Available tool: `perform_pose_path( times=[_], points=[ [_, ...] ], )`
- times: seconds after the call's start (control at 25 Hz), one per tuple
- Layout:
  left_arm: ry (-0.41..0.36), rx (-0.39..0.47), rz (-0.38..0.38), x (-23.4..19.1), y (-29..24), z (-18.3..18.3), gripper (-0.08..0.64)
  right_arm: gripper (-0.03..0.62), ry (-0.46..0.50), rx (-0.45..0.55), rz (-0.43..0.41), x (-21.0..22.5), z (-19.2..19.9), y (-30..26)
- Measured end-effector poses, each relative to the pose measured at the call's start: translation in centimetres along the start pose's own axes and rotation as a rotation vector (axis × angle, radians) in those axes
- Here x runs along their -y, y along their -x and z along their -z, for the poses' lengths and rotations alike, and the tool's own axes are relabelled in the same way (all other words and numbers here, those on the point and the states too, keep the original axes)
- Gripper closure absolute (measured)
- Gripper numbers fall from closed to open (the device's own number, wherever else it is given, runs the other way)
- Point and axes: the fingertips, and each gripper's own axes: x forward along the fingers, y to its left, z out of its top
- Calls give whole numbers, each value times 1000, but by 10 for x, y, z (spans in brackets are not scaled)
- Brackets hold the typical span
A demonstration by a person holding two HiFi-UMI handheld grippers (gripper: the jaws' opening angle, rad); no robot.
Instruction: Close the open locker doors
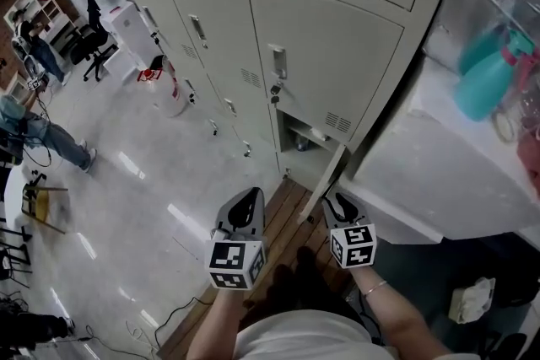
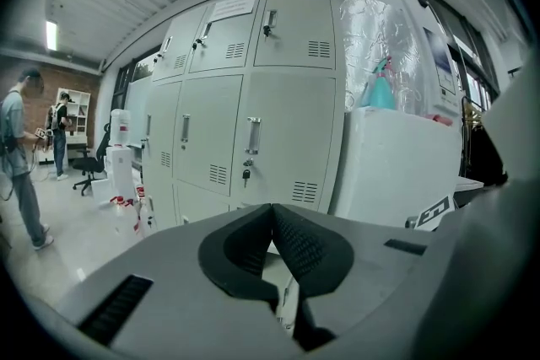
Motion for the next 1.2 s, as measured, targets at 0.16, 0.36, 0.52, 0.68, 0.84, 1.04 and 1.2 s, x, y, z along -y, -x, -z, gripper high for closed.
perform_pose_path(
  times=[0.16,0.36,0.52,0.68,0.84,1.04,1.2],
  points=[
    [10,-21,-6,-5,-1,11,541,472,1,-48,4,-4,20,-10],
    [30,-50,-14,-10,-4,26,541,478,2,-111,-5,-7,44,-18],
    [45,-72,-21,-14,-5,37,541,497,-7,-158,-25,-11,61,-26],
    [62,-88,-29,-18,-6,46,541,491,5,-183,-51,-17,68,-35],
    [77,-97,-42,-22,-5,52,541,492,22,-194,-72,-21,68,-42],
    [90,-100,-62,-30,0,54,541,492,48,-197,-100,-28,62,-51],
    [103,-94,-85,-38,3,52,541,492,59,-199,-119,-36,55,-62]
  ],
)
